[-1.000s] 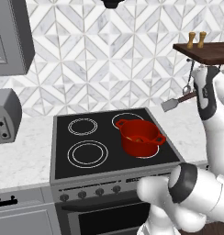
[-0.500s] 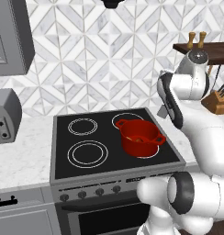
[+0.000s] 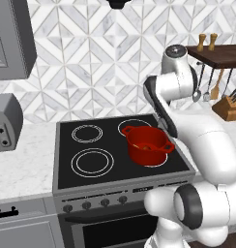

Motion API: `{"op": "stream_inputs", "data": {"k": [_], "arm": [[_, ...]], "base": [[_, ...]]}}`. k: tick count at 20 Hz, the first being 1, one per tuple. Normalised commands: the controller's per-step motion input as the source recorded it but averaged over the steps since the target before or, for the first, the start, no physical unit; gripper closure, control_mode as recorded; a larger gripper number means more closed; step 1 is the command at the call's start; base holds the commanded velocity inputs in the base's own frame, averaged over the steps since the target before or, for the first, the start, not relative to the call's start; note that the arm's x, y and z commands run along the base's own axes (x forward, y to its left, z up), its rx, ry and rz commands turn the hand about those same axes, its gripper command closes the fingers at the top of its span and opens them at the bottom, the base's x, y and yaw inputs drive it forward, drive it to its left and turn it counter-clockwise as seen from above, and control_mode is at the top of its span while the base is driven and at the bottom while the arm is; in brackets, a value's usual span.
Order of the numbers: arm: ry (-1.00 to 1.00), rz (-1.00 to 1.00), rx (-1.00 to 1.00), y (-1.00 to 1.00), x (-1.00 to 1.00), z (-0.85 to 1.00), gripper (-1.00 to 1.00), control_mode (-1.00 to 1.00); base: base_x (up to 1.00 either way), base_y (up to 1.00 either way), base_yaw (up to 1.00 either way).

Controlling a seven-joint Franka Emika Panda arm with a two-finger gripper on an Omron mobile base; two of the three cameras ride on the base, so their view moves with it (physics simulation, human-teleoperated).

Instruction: Put the bell pepper and lemon wedge in the pot. Retrieve the spatula and lightly stir the vegetables in the pot.

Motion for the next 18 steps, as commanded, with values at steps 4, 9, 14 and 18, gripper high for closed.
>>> {"op": "stream_inputs", "data": {"k": [4,9,14,18], "arm": [[-0.03,0.0,-0.14,0.29,0.05,-0.42,1.0,-1.0],[0.0,0.0,-0.02,0.27,0.01,-0.32,1.0,-1.0],[0.0,0.0,0.0,0.14,0.14,-0.32,1.0,-1.0],[0.0,0.0,0.0,0.0,0.29,-0.43,1.0,-1.0]], "base": [[0.0,0.0,0.0],[0.0,0.0,0.0],[0.0,0.0,0.0],[0.0,0.0,0.0]]}}
